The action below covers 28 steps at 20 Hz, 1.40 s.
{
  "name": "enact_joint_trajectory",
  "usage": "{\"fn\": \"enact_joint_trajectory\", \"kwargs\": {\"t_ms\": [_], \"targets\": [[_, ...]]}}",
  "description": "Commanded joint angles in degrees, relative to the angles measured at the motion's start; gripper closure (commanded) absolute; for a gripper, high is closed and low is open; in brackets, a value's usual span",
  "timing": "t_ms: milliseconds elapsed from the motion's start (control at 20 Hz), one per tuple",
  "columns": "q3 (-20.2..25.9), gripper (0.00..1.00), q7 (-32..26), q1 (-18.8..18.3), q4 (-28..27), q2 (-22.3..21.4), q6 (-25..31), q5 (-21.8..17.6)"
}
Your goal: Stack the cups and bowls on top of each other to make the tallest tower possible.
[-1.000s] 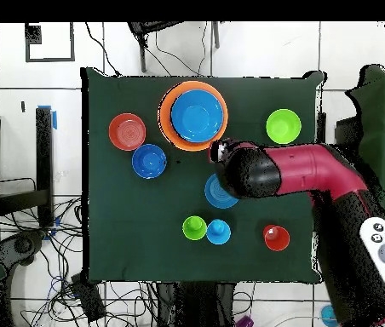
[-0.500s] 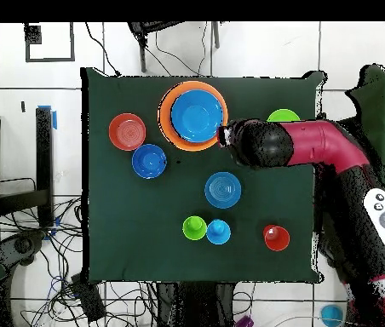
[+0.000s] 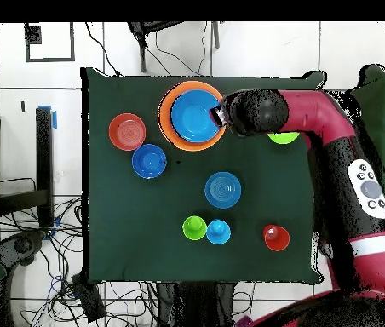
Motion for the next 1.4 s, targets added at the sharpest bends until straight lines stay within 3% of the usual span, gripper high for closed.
{"fn": "enact_joint_trajectory", "kwargs": {"t_ms": [50, 550, 800, 1000, 1400], "targets": [[1.41, 0.0, -25.54, 4.76, -12.58, 4.41, 10.4, -3.41], [2.04, 0.0, -29.94, 2.88, -13.8, 6.07, 10.87, -1.65], [3.18, 0.0, -30.73, 0.7, -13.76, 3.34, 17.01, 2.35], [3.37, 0.0, -32.36, -0.89, -13.71, 0.19, 19.89, 3.18], [3.67, 0.0, -35.66, -3.7, -18.01, 2.07, 22.01, 2.73]]}}
